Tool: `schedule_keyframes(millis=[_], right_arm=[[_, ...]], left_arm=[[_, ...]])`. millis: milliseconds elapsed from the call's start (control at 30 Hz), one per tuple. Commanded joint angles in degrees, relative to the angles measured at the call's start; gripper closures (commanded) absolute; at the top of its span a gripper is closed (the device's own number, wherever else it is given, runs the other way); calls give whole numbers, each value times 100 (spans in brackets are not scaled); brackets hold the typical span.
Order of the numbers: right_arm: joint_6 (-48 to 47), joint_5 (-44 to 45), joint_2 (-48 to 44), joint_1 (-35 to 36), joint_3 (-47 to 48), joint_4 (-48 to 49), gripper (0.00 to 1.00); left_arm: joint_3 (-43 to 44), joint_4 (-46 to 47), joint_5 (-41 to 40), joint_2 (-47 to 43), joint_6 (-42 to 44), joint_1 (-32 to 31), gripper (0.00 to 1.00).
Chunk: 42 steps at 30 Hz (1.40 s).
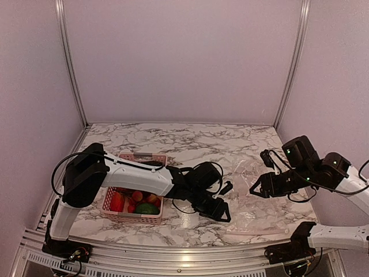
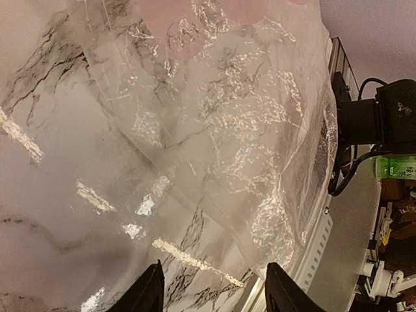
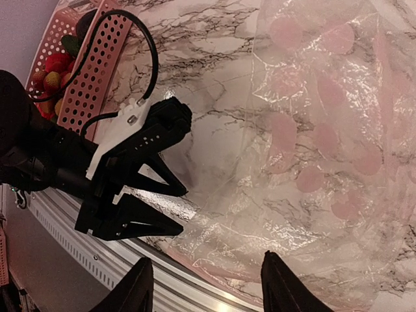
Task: Place the food in the zip-top bag and seal the zipper
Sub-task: Pick up the zipper food storage bag at the center of the board, then pass from the left arm to the right
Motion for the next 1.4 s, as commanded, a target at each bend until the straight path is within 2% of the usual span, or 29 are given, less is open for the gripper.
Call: schedule_keyframes(millis=[0, 167, 300, 433, 500, 633, 700, 800, 1033, 1200, 1367], right_arm=[[48, -189, -4, 42, -25, 103, 46], [37, -347, -8, 42, -163, 238, 46], [47, -378, -65, 41, -256, 267, 46], [22, -334, -74, 44, -172, 245, 46], [-23, -303, -15, 44, -91, 252, 46], [-244, -224, 242, 45, 143, 303, 47], [-364, 107, 530, 41, 341, 182, 49], [-779, 291, 1097, 43, 729, 229, 51], [-1838, 378, 2291, 41, 1949, 407, 51], [-2377, 520, 2849, 50, 2525, 225, 52], [-3144, 99, 3109, 239, 2454, 317, 49]], left_arm=[[2, 604, 729, 276, -737, -45, 47], [-140, 1581, 1196, 448, -1410, -50, 53], [40, 1950, 1330, 714, -1799, -50, 71], [212, 1881, 1307, 798, -1803, 28, 92], [169, 1797, 1170, 683, -1690, 115, 100], [-58, 1695, 971, 223, -1668, 415, 100], [-178, 1673, 967, -89, -1674, 604, 100], [-203, 1212, 874, -488, -1362, 875, 100], [465, -1306, 901, -763, -529, 1542, 100], [-127, -1180, 995, -1347, -945, 2060, 100], [-4, -1379, 1400, -1313, -1277, 2462, 100]])
